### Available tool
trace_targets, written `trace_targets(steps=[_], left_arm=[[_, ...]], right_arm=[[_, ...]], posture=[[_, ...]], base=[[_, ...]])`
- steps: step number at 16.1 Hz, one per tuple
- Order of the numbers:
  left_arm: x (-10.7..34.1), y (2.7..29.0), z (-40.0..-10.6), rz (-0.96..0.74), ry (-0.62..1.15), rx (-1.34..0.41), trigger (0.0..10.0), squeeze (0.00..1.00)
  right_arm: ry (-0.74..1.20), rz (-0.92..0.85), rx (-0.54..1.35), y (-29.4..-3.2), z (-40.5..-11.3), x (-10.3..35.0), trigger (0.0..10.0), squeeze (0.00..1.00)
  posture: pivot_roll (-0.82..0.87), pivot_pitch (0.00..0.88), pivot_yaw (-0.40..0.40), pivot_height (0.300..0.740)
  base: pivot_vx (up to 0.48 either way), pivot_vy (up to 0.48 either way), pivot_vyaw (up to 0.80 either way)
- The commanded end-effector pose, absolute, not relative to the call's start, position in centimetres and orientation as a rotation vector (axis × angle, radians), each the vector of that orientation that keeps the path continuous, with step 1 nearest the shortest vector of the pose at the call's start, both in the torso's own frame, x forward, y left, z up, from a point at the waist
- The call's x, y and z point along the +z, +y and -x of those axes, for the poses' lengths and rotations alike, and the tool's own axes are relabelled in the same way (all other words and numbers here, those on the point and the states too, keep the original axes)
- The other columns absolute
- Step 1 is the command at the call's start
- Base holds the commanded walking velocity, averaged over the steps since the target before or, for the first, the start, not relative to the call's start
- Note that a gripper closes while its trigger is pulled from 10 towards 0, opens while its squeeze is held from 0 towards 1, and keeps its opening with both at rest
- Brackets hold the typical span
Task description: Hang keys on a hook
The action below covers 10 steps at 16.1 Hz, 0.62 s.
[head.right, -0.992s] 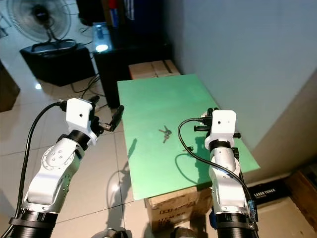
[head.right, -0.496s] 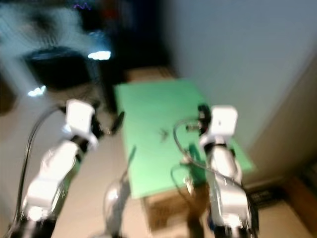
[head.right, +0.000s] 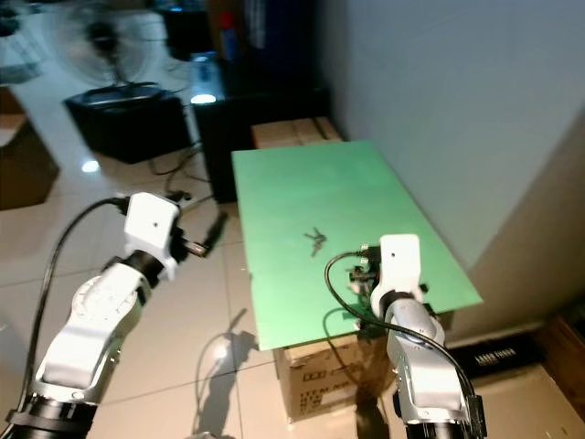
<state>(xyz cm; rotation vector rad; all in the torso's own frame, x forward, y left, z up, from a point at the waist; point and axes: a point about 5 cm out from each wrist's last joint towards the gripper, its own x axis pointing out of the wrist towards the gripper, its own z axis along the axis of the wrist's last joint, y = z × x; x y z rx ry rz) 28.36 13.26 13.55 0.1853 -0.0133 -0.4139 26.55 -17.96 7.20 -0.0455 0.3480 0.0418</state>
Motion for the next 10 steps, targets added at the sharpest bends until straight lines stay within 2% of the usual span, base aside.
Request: trace_targets(steps=[1, 2, 3, 4, 6, 10], left_arm=[[13.8, 13.2, -28.5, -0.212, -0.018, -0.439, 10.0, 0.0], [13.9, 12.9, -28.6, -0.228, -0.019, -0.485, 10.0, 0.0], [14.0, 11.8, -28.5, -0.242, -0.026, -0.614, 10.0, 0.0], [14.1, 11.5, -28.5, -0.242, -0.025, -0.645, 10.0, 0.0], [13.9, 10.3, -28.2, -0.259, 0.015, -0.818, 10.0, 0.0], [13.8, 10.4, -27.6, -0.276, 0.044, -0.89, 10.0, 0.0]], right_arm=[[0.432, 0.026, 0.065, -17.8, -26.3, 6.2, 10.0, 1.0], [0.508, 0.013, 0.067, -18.0, -26.0, 5.0, 10.0, 1.0], [0.578, 0.004, 0.06, -18.4, -26.2, 3.8, 10.0, 1.0], [0.589, 0.004, 0.057, -18.5, -26.4, 3.6, 10.0, 1.0], [0.669, -0.019, 0.062, -19.3, -27.3, 2.1, 10.0, 1.0], [0.692, 0.014, 0.046, -20.7, -28.8, 2.1, 10.0, 1.0]], posture=[[-0.11, 0.0, 0.058, 0.74], [-0.11, 0.0, 0.062, 0.74], [-0.12, 0.0, 0.073, 0.74], [-0.12, 0.0, 0.076, 0.74], [-0.12, 0.012, 0.086, 0.74], [-0.09, 0.071, 0.089, 0.74]], base=[[0.0, 0.0, 0.0], [0.0, 0.0, 0.0], [0.0, 0.0, 0.0], [0.0, 0.0, 0.0], [0.0, 0.0, 0.0], [0.0, 0.0, 0.0]])
